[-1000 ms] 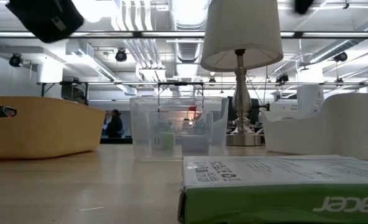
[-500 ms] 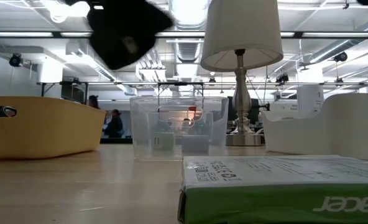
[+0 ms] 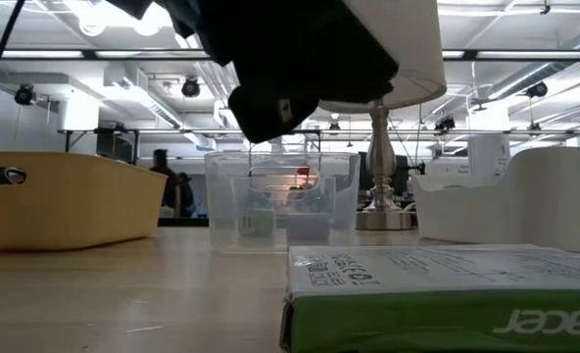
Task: Pick and place items into bin
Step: Put the white card reader box into the white bin
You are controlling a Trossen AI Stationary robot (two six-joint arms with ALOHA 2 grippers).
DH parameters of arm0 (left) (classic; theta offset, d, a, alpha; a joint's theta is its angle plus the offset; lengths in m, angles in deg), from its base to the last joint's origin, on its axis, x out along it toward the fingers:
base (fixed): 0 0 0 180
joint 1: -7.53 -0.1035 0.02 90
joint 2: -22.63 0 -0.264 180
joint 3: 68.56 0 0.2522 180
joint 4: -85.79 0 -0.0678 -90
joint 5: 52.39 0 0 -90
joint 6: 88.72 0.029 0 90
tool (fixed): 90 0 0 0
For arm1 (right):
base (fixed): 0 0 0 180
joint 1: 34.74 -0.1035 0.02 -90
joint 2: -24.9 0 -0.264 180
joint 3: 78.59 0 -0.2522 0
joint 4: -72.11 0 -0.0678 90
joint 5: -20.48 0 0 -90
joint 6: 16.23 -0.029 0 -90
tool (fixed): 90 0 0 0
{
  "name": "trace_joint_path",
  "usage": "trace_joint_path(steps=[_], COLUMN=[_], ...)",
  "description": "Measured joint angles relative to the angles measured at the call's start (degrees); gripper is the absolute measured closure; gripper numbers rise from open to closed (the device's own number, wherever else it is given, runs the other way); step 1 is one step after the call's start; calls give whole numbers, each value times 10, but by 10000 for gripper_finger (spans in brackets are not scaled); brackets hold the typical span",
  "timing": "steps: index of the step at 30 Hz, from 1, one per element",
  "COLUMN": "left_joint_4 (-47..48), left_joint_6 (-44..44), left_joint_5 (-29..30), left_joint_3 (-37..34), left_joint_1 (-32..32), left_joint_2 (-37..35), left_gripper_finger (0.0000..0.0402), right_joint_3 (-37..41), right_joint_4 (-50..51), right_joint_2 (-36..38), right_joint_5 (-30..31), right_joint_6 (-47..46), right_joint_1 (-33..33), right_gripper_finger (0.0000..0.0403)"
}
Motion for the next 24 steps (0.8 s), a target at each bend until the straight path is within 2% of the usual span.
trace_joint_path(steps=[3,13,19,24], left_joint_4=[-2,-3,18,50], left_joint_6=[5,3,4,5], left_joint_5=[0,-4,-6,-8], left_joint_3=[-1,-3,-7,-7], left_joint_1=[-3,-10,-9,-6], left_joint_2=[0,37,44,41], left_gripper_finger=[396,398,398,398], right_joint_3=[8,44,63,74], right_joint_4=[-26,-23,-21,-20], right_joint_2=[0,0,0,0], right_joint_5=[4,40,16,8], right_joint_6=[-34,-67,-27,-31], right_joint_1=[-7,-14,-12,-12], right_gripper_finger=[393,392,360,334])
